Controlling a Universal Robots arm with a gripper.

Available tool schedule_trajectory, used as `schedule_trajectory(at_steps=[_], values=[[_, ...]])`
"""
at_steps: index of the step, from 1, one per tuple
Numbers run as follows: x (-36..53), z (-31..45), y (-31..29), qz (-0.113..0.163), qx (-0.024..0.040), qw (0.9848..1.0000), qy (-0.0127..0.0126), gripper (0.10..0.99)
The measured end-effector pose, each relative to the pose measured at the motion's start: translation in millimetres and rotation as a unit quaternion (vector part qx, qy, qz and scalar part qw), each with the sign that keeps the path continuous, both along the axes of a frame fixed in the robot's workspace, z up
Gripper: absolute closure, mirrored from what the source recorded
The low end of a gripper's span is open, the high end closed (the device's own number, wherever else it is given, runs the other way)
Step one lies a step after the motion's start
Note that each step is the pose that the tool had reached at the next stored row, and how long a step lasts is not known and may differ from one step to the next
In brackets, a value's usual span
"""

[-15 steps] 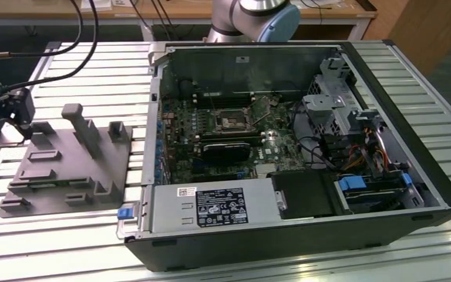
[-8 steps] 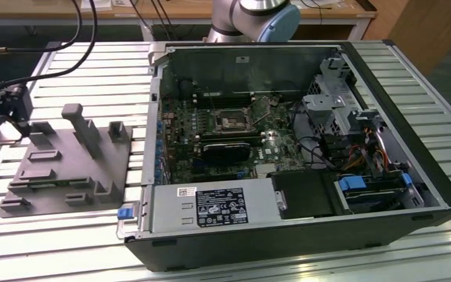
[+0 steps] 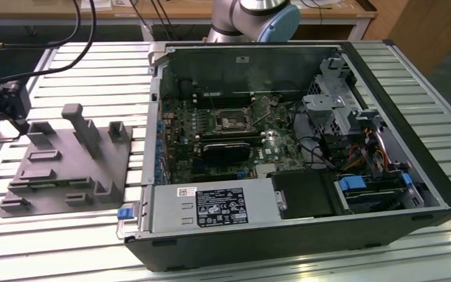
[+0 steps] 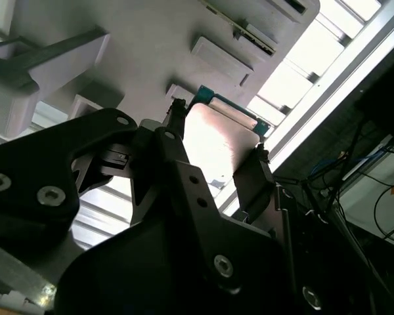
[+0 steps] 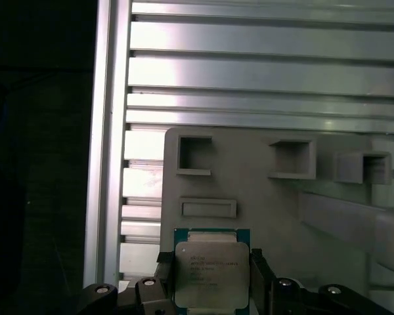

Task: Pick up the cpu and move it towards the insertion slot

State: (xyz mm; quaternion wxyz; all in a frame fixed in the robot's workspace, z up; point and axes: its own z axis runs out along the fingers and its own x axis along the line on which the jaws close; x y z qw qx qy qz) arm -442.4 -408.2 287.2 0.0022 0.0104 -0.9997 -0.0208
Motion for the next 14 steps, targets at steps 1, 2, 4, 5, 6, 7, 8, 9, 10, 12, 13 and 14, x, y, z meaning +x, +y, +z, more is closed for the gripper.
schedule_trajectory(at_steps=[1, 2, 4, 5, 6, 7, 8, 9, 10, 12, 13, 14], values=[[0.0, 0.7, 0.0, 0.000, 0.0000, 1.0000, 0.0000, 0.541], [0.0, 1.5, 0.0, 0.000, 0.0000, 1.0000, 0.0000, 0.541], [0.0, 3.5, 0.0, 0.000, 0.0000, 1.0000, 0.0000, 0.541], [0.0, 4.5, 0.0, 0.000, 0.0000, 1.0000, 0.0000, 0.541], [0.0, 5.7, 0.0, 0.000, 0.0000, 1.0000, 0.0000, 0.541], [0.0, 6.7, 0.0, 0.000, 0.0000, 1.0000, 0.0000, 0.541], [0.0, 7.9, 0.0, 0.000, 0.0000, 1.0000, 0.0000, 0.541], [0.0, 9.0, 0.0, 0.000, 0.0000, 1.0000, 0.0000, 0.541], [0.0, 10.3, 0.0, 0.000, 0.0000, 1.0000, 0.0000, 0.541], [0.0, 12.8, 0.0, 0.000, 0.0000, 1.0000, 0.0000, 0.541], [0.0, 13.9, 0.0, 0.000, 0.0000, 1.0000, 0.0000, 0.541], [0.0, 15.0, 0.0, 0.000, 0.0000, 1.0000, 0.0000, 0.541]])
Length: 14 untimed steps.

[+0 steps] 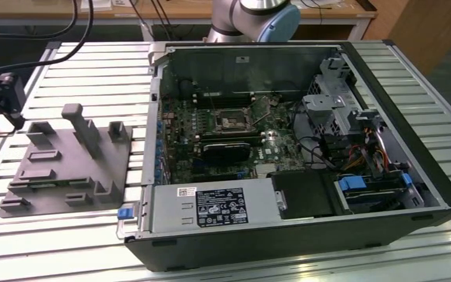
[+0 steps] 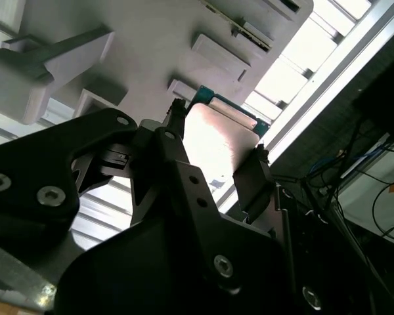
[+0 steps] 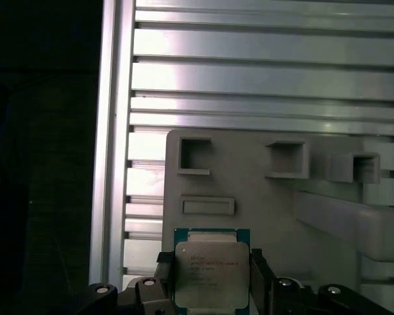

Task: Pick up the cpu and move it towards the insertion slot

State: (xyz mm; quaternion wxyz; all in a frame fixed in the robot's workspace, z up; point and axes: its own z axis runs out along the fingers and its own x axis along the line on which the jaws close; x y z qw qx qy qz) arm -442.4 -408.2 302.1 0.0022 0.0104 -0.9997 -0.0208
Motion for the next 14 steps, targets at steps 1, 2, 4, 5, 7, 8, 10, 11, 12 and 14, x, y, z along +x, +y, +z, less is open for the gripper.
schedule_trajectory(at_steps=[1, 2, 4, 5, 7, 8, 10, 11, 12, 14], values=[[0.0, 1.1, 0.0, 0.000, 0.0000, 1.0000, 0.0000, 0.541], [0.0, 2.2, 0.0, 0.000, 0.0000, 1.0000, 0.0000, 0.541], [0.0, 4.7, 0.0, 0.000, 0.0000, 1.0000, 0.0000, 0.541], [0.0, 6.1, 0.0, 0.000, 0.0000, 1.0000, 0.0000, 0.541], [0.0, 9.4, 0.0, 0.000, 0.0000, 1.0000, 0.0000, 0.541], [0.0, 11.1, 0.0, 0.000, 0.0000, 1.0000, 0.0000, 0.541], [0.0, 15.0, 0.0, 0.000, 0.0000, 1.0000, 0.0000, 0.541], [0.0, 17.2, 0.0, 0.000, 0.0000, 1.0000, 0.0000, 0.541], [0.0, 19.5, 0.0, 0.000, 0.0000, 1.0000, 0.0000, 0.541], [0.0, 24.4, 0.1, 0.000, 0.0000, 1.0000, 0.0000, 0.541]])
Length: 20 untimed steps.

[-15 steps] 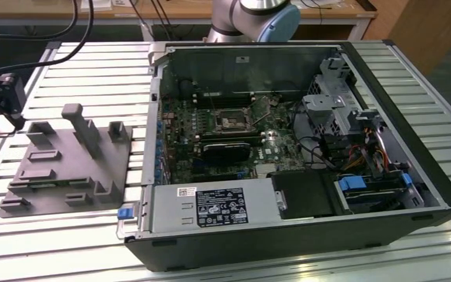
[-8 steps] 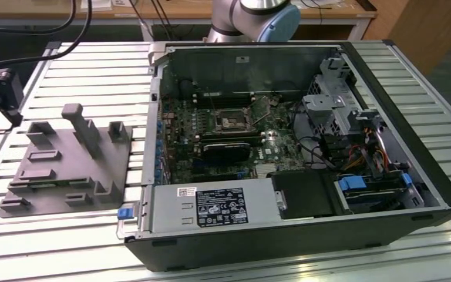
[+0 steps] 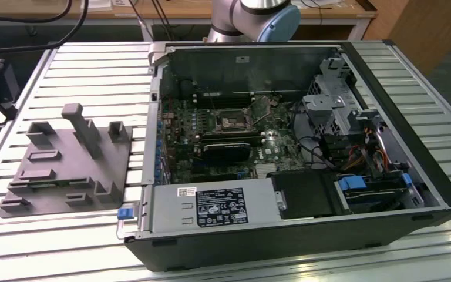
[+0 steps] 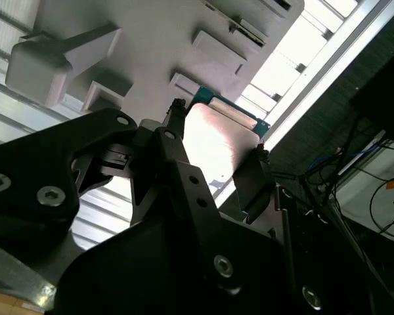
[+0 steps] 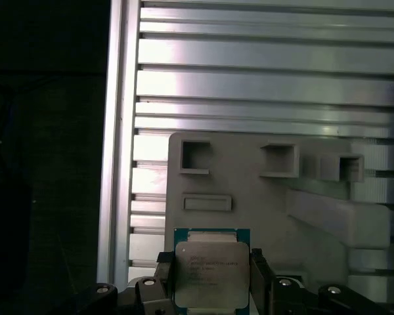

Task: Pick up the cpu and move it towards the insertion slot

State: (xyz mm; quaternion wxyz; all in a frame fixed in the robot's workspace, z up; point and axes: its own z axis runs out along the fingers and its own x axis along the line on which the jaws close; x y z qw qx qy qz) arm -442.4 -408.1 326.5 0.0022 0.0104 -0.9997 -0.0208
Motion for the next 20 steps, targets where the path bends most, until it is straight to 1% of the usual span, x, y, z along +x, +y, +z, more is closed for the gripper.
schedule_trajectory(at_steps=[5, 20], values=[[0.0, 12.6, 0.0, 0.000, 0.0000, 1.0000, 0.0000, 0.541], [0.0, 56.3, 0.4, 0.000, 0.0000, 1.0000, 0.0000, 0.541]])
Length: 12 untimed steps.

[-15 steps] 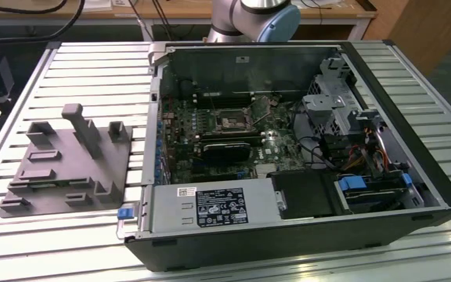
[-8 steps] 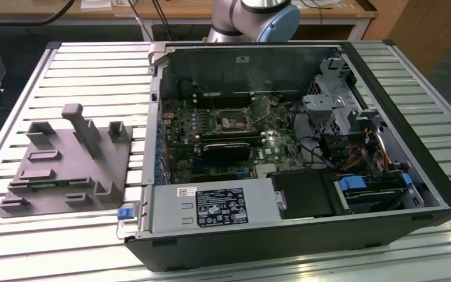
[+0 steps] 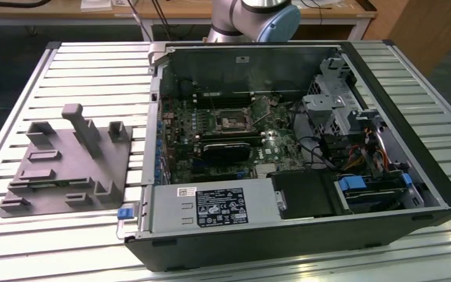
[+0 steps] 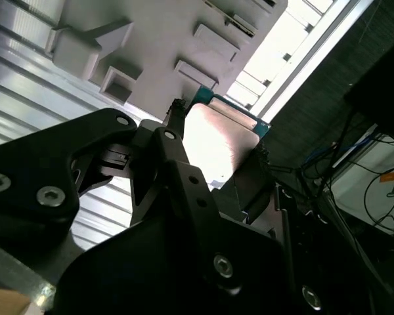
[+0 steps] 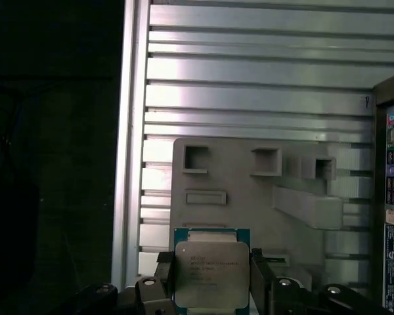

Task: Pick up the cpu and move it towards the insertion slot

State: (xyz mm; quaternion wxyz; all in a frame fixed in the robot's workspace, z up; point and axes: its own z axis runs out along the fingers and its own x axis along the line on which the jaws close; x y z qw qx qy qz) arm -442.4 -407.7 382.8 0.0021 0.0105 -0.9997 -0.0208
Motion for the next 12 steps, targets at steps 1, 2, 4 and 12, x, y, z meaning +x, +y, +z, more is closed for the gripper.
schedule_trajectory(at_steps=[1, 2, 4, 12], values=[[0.0, 3.0, 0.0, 0.000, 0.0000, 1.0000, 0.0000, 0.541], [0.0, 5.9, 0.1, 0.000, 0.0000, 1.0000, 0.0001, 0.541], [0.0, 9.9, 0.1, 0.000, 0.0000, 1.0000, 0.0001, 0.541], [7.6, 11.0, 0.2, 0.000, 0.0000, 1.0000, 0.0000, 0.541]])
